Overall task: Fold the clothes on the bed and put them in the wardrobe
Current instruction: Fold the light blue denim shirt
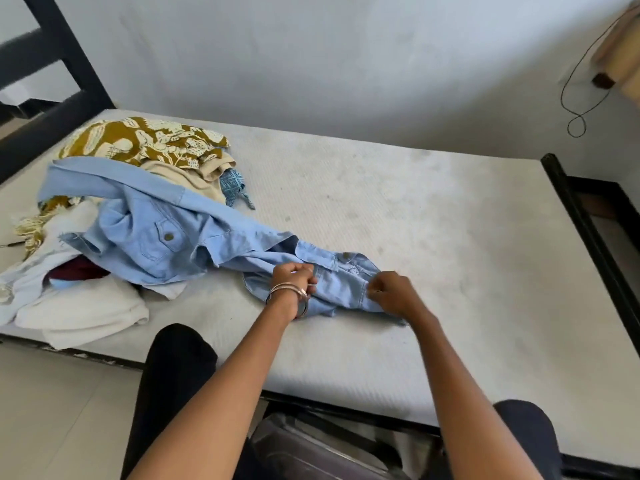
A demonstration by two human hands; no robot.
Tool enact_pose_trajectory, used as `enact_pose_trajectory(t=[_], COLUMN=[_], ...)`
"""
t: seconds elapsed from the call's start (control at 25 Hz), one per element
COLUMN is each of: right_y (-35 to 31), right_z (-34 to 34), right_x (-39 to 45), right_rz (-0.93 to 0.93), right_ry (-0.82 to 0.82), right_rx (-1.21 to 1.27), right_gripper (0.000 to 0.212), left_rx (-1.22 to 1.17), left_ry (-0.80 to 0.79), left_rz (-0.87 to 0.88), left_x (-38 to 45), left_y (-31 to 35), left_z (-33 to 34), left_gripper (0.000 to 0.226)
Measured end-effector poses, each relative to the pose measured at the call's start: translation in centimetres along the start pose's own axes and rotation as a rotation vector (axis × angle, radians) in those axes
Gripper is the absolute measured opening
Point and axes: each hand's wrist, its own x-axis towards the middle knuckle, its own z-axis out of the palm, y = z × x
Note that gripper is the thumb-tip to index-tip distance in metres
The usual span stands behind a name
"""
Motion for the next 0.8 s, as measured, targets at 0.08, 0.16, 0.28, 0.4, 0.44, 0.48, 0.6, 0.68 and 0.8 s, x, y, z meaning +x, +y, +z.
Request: enact_pose_trajectory(t=[0.08, 0.16, 0.28, 0.4, 0.44, 0.48, 0.6, 0.68, 0.8], right_y=[-2.8, -5.1, -7.8, -7.9, -7.5, -7.2, -6.3, -6.3, -6.3], right_z=[2.7, 5.5, 8.9, 11.2, 11.7, 11.8, 9.8, 6.4, 0.9], right_x=[1.7, 4.5, 8.5, 11.3, 12.0, 12.5, 12.1, 9.4, 3.8], right_rz=[-0.119, -0.165, -0.162, -0.062, -0.026, 0.01, 0.093, -0.028, -0.255], right_ry=[0.016, 0.021, -0.021, -0.096, -0.106, -0.085, 0.173, 0.211, 0.084], right_rx=[0.001, -0.004, -0.202, -0.423, -0.433, -0.394, 0.176, 0.621, 0.838], right_gripper=[0.018, 0.022, 0.028, 0.041, 0.043, 0.042, 0.027, 0.022, 0.019], left_rx=[0.129, 0.19, 0.265, 0.38, 0.407, 0.429, 0.556, 0.733, 1.197], left_ry=[0.108, 0.213, 0.314, 0.373, 0.378, 0.373, 0.342, 0.333, 0.415], left_rz=[0.115, 0.228, 0.347, 0.386, 0.395, 0.404, 0.504, 0.695, 0.826], left_x=[0.9, 1.9, 3.0, 4.6, 5.4, 6.3, 7.4, 7.4, 7.5], left_y=[-0.5, -0.2, 0.4, 0.3, 0.0, -0.3, -1.0, -0.6, 0.2], left_z=[-2.6, -6.2, -10.9, -14.2, -15.0, -15.3, -14.1, -11.9, -7.7], left_gripper=[0.008, 0.014, 0.02, 0.017, 0.018, 0.02, 0.013, 0.027, 0.09])
